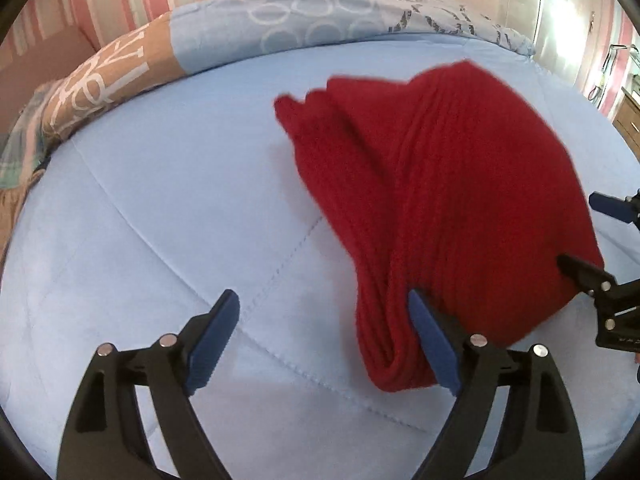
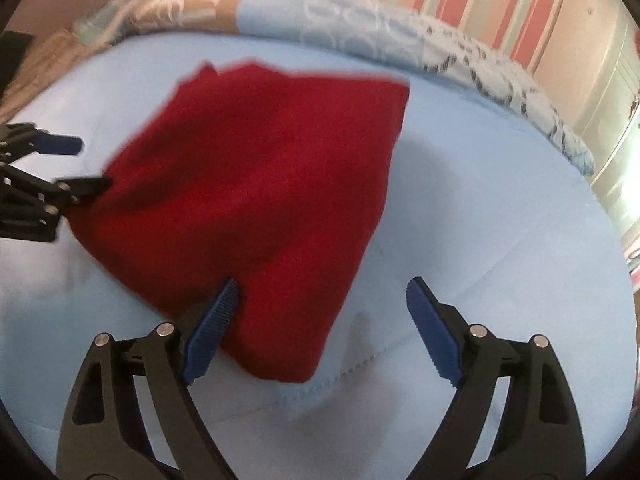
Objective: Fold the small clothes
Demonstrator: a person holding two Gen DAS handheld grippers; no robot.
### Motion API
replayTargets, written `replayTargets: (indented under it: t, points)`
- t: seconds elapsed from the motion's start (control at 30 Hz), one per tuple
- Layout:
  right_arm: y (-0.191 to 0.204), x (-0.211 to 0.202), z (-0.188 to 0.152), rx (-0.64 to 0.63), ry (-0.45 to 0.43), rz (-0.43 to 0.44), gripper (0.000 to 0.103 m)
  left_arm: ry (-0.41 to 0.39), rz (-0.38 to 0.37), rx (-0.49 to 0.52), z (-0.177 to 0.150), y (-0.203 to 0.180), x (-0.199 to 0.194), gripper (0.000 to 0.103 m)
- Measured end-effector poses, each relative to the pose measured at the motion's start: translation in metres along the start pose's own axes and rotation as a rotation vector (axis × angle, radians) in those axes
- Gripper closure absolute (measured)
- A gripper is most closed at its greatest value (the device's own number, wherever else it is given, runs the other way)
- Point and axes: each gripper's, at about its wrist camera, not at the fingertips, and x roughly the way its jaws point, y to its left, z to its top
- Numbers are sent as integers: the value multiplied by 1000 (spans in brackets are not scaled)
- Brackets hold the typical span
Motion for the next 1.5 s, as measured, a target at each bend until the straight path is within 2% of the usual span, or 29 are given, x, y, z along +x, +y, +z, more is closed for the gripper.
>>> replayTargets:
  t: [0.1,0.17,0.2,0.3,0.4,0.5,0.57,0.63,0.7,0.83,0.97,1.07,1.13,1.5]
  points:
    - [-10,7,-5,82,0,41,17,-22,-4,-39,1,0,3,13]
    - [-10,-13,-3,102,-49,63,21,-60,0,-67,1,2,-17,14]
    - [-10,-29,-3,113,-90,77,21,-94,-5,-88,-1,5,-33,13]
    - [-4,-79,-8,153,-208,63,7,-206,-4,-166,-17,14,-92,2]
    - [4,-126,-16,216,-287,68,3,-299,4,-236,-35,23,-142,2]
    - [17,-160,-24,263,-298,62,3,-361,52,-286,-58,28,-185,2]
    - [30,-180,-32,279,-301,35,3,-406,122,-295,-74,27,-212,2]
    - [41,-196,-39,277,-317,20,3,-462,192,-274,-90,22,-236,2]
    - [55,-209,-49,259,-324,-2,3,-489,228,-240,-99,16,-254,2]
    - [70,-223,-60,236,-318,-21,3,-501,273,-198,-114,5,-277,2]
    - [79,-235,-67,241,-328,-33,3,-496,330,-200,-127,-2,-280,2]
    - [84,-240,-72,239,-335,-46,3,-491,298,-197,-136,-5,-280,2]
    - [86,-242,-74,237,-340,-55,3,-458,262,-210,-141,-6,-277,2]
    - [91,-255,-89,230,-377,-93,3,-431,240,-169,-157,-26,-270,2]
